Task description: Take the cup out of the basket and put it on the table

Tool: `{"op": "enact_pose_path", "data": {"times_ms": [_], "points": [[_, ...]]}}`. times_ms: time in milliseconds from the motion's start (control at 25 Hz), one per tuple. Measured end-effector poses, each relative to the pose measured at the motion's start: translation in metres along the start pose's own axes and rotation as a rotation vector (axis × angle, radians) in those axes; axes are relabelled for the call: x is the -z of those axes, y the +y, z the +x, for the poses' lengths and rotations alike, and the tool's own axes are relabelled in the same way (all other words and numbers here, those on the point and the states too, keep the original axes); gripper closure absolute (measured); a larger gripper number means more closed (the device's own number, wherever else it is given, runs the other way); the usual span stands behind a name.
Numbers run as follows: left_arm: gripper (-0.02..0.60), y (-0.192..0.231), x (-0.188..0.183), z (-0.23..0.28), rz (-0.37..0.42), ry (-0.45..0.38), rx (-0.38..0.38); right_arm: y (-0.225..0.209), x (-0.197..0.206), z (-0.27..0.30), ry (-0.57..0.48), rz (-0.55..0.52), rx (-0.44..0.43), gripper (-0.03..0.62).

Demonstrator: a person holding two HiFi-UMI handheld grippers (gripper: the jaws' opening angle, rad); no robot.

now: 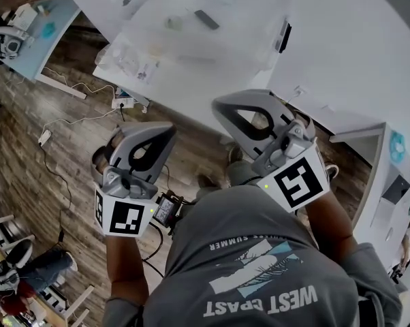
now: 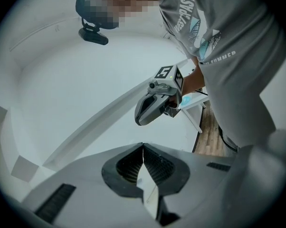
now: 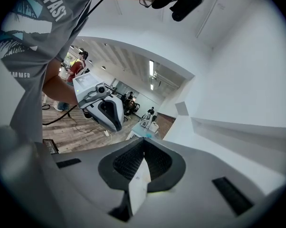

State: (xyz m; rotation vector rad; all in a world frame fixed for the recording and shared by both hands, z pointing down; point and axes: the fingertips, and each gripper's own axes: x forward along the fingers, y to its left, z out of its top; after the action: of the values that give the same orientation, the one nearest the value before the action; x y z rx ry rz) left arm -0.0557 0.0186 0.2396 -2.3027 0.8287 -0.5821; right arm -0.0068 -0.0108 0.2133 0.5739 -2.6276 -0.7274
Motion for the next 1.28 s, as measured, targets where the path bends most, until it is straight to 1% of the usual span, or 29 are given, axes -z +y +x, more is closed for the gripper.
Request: {"op": "enact_pose_path", "data": {"times_ms": [120, 240, 520, 760, 960, 1080, 1200, 1280], "points": [[0.572, 0.009, 0.007, 0.013, -0.012, 0.010, -0.023, -0.012, 0.012, 0.008, -0.011, 0.009, -0.016, 0.582], [0.572, 0.013, 0.012, 0.024, -0.020, 0.039, -0.037, -0.022, 0.020, 0.013, -0.032, 0.015, -0.040, 0.582], [0.571, 0.036, 0.015, 0.059, -0.022, 0.094, -0.067, -0.061, 0.034, 0.020, -0.078, 0.012, -0.082, 0.582], [0.572, 0.047, 0.010, 0.093, -0.026, 0.109, -0.110, -0.091, 0.054, 0.016, -0.111, 0.015, -0.113, 0.582], [0.571, 0.047, 0.008, 0.109, -0.015, 0.168, -0.112, -0.105, 0.064, 0.016, -0.153, 0.018, -0.137, 0.582], [0.572, 0.049, 0.010, 0.112, -0.018, 0.177, -0.113, -0.110, 0.069, 0.019, -0.155, 0.030, -0.147, 0.582], [0.572, 0.054, 0.020, 0.112, -0.032, 0.193, -0.113, -0.112, 0.073, 0.026, -0.152, 0.033, -0.155, 0.582], [0.572, 0.059, 0.028, 0.115, -0.040, 0.186, -0.115, -0.117, 0.075, 0.032, -0.144, 0.029, -0.152, 0.582]]}}
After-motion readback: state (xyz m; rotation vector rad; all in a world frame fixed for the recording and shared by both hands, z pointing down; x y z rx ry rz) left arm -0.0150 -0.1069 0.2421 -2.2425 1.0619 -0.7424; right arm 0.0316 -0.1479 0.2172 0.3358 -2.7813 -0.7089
